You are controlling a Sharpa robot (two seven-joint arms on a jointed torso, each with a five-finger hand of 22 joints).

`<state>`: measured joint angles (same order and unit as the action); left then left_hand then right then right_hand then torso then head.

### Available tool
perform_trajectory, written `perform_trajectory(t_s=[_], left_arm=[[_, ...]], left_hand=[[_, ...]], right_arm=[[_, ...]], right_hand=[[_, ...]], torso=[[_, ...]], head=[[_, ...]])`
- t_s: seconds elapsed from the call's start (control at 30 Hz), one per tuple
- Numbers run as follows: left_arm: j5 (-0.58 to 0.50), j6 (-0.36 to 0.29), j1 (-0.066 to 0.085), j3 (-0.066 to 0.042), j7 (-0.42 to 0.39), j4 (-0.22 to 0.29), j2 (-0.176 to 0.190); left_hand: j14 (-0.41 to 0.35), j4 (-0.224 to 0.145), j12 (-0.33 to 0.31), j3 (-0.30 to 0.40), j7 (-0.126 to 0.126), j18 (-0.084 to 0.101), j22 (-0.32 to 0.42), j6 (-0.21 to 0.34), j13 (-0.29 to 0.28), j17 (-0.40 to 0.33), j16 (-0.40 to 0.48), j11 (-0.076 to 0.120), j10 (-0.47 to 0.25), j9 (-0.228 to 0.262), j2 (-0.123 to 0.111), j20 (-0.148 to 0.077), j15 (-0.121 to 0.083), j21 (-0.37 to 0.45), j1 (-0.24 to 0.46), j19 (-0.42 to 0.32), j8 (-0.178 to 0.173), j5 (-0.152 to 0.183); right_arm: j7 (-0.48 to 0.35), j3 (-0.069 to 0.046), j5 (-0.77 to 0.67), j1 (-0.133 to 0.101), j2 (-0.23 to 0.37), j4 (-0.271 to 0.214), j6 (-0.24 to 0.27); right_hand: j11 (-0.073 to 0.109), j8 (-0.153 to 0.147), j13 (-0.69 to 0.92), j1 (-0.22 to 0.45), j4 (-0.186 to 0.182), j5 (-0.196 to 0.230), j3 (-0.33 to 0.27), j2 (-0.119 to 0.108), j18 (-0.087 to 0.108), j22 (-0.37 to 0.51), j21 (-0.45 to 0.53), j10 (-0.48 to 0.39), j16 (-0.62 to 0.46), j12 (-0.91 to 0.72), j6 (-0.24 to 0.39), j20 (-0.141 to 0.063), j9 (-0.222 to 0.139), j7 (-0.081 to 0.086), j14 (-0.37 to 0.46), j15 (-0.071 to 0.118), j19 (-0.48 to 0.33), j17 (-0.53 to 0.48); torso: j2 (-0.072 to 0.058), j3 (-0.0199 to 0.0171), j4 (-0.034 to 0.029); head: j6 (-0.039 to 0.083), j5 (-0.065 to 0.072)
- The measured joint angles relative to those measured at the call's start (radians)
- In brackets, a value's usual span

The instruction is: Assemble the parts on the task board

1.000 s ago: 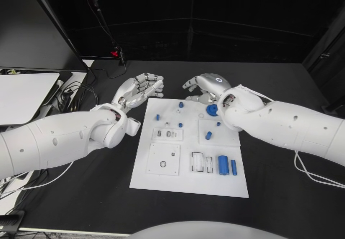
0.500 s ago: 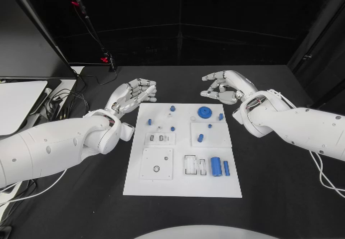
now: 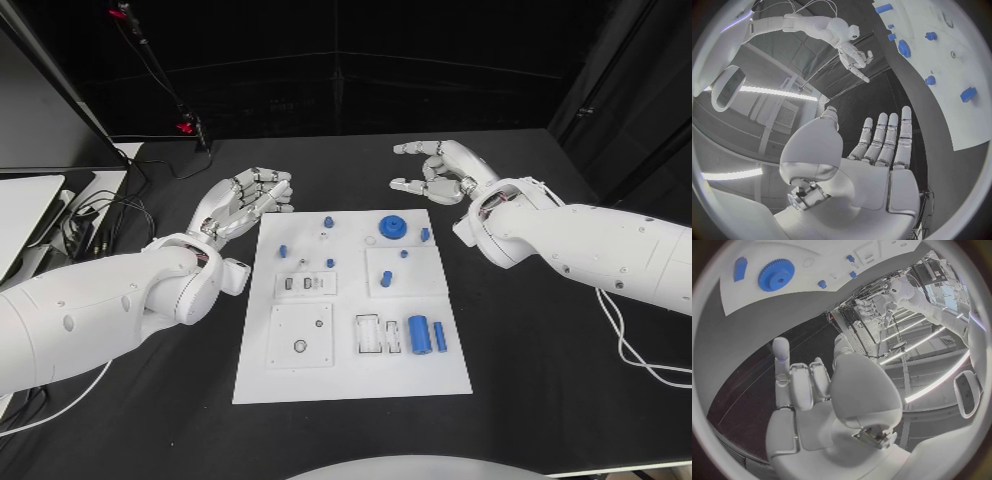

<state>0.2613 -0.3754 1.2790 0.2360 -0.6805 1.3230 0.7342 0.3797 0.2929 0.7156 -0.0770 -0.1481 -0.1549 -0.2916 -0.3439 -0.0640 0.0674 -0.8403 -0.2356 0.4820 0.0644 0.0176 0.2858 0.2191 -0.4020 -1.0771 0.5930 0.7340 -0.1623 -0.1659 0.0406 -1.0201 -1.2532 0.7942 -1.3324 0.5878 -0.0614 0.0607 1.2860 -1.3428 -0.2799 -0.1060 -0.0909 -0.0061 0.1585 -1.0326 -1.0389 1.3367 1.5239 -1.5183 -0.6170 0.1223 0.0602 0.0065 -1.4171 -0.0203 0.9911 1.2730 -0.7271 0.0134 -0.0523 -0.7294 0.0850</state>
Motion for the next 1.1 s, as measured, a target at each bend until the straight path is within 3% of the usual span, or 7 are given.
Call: perform_trajectory(t_s=[0.13,0.27,0.37,0.43,0.67,0.8,1.1], left_arm=[[0.0,0.001,-0.001,0.0,0.0,-0.001,0.0],[0.0,0.003,-0.001,0.0,0.0,0.0,0.001],[0.0,0.004,-0.002,0.0,0.0,0.0,0.002],[0.0,0.005,-0.003,0.0,0.0,0.0,0.003],[0.0,0.008,-0.004,0.0,0.0,0.0,0.004],[0.0,0.01,-0.005,0.0,0.0,0.0,0.003],[0.0,0.011,-0.005,0.0,0.0,0.005,0.008]], left_hand=[[0.0,0.0,0.0,0.0,0.0,0.0,0.0,0.0,0.0,0.0,0.0,0.0,0.0,0.0,0.0,0.0,0.0,0.0,0.0,0.0,0.0,0.0],[0.0,0.0,0.0,0.0,0.0,0.0,0.001,0.0,0.0,0.0,0.0,0.0,0.0,0.0,0.0,0.0,0.0,0.0,0.0,0.0,0.0,0.0],[0.0,0.0,0.0,0.0,0.0,0.0,0.001,0.0,0.0,0.0,0.0,0.0,0.0,0.0,0.004,0.0,0.0,0.0,-0.004,0.0,0.0,-0.004],[0.0,0.0,0.0,0.0,0.0,0.0,0.001,0.0,0.0,0.0,0.0,0.0,0.0,0.0,0.004,0.0,0.0,0.0,-0.004,0.0,0.0,-0.004],[0.0,0.0,0.0,0.0,0.0,0.0,0.001,0.0,0.0,0.0,0.0,0.0,0.0,0.0,0.004,0.0,0.0,0.0,-0.004,0.0,0.0,-0.004],[0.0,-0.003,0.0,-0.003,0.0,0.0,0.001,0.0,0.0,0.0,0.0,0.0,0.0,0.0,0.004,0.0,0.0,0.0,-0.004,0.0,0.0,-0.004],[0.0,-0.003,0.0,-0.003,0.0,0.0,0.001,0.0,0.0,0.0,0.0,0.0,0.0,0.0,0.004,0.0,0.0,0.0,-0.004,0.0,-0.004,-0.004]], right_arm=[[-0.008,0.0,0.02,0.0,-0.021,0.033,-0.017],[-0.009,0.001,0.03,0.001,-0.042,0.065,-0.03],[-0.007,0.001,0.03,0.001,-0.054,0.084,-0.04],[-0.001,0.001,0.018,0.002,-0.06,0.093,-0.045],[0.047,0.001,-0.116,0.003,-0.081,0.108,-0.072],[0.086,0.001,-0.202,0.005,-0.093,0.114,-0.096],[0.166,0.001,-0.342,0.014,-0.104,0.125,-0.165]], right_hand=[[-0.007,0.003,0.022,0.014,-0.003,-0.004,-0.003,-0.002,-0.053,-0.223,-0.211,0.124,0.044,-0.049,-0.047,0.006,0.005,0.018,-0.045,-0.012,0.148,0.035],[-0.006,0.018,0.022,0.021,-0.003,-0.004,-0.003,-0.008,-0.079,-0.274,-0.354,0.127,0.044,-0.05,-0.127,0.01,0.015,0.046,-0.047,-0.009,0.305,0.035],[0.023,0.023,0.022,0.029,-0.004,-0.004,0.009,-0.016,-0.129,-0.276,-0.466,0.13,0.045,-0.05,-0.154,-0.005,0.018,0.066,-0.05,0.016,0.45,0.035],[0.04,0.023,0.022,0.036,-0.007,-0.004,0.016,-0.024,-0.147,-0.276,-0.516,0.13,0.045,-0.05,-0.166,-0.019,0.02,0.071,-0.049,0.034,0.47,0.035],[0.041,0.055,0.022,0.06,-0.012,-0.01,0.077,-0.09,-0.152,-0.275,-0.529,0.128,0.045,-0.05,-0.222,-0.026,0.033,0.105,-0.048,0.039,0.476,0.035],[0.003,0.055,0.022,0.06,-0.014,-0.071,0.103,-0.157,-0.152,-0.275,-0.529,0.13,0.044,-0.05,-0.223,-0.012,0.034,0.132,-0.05,0.015,0.476,0.035],[-0.02,0.075,0.022,0.033,-0.012,-0.117,0.124,-0.188,-0.151,-0.275,-0.529,0.128,0.044,-0.05,-0.226,0.007,0.037,0.145,-0.047,-0.008,0.476,0.035]], torso=[[0.0,0.0003,-0.0017],[-0.001,0.0003,-0.0022],[-0.001,0.0,-0.0022],[-0.001,0.0,-0.0022],[-0.001,0.0005,-0.0019],[0.0,0.0005,-0.0026],[0.0,0.0004,-0.0041]], head=[[0.001,0.002],[0.003,0.003],[0.002,0.0],[0.0,-0.001],[-0.007,-0.002],[-0.008,-0.002],[-0.013,-0.009]])
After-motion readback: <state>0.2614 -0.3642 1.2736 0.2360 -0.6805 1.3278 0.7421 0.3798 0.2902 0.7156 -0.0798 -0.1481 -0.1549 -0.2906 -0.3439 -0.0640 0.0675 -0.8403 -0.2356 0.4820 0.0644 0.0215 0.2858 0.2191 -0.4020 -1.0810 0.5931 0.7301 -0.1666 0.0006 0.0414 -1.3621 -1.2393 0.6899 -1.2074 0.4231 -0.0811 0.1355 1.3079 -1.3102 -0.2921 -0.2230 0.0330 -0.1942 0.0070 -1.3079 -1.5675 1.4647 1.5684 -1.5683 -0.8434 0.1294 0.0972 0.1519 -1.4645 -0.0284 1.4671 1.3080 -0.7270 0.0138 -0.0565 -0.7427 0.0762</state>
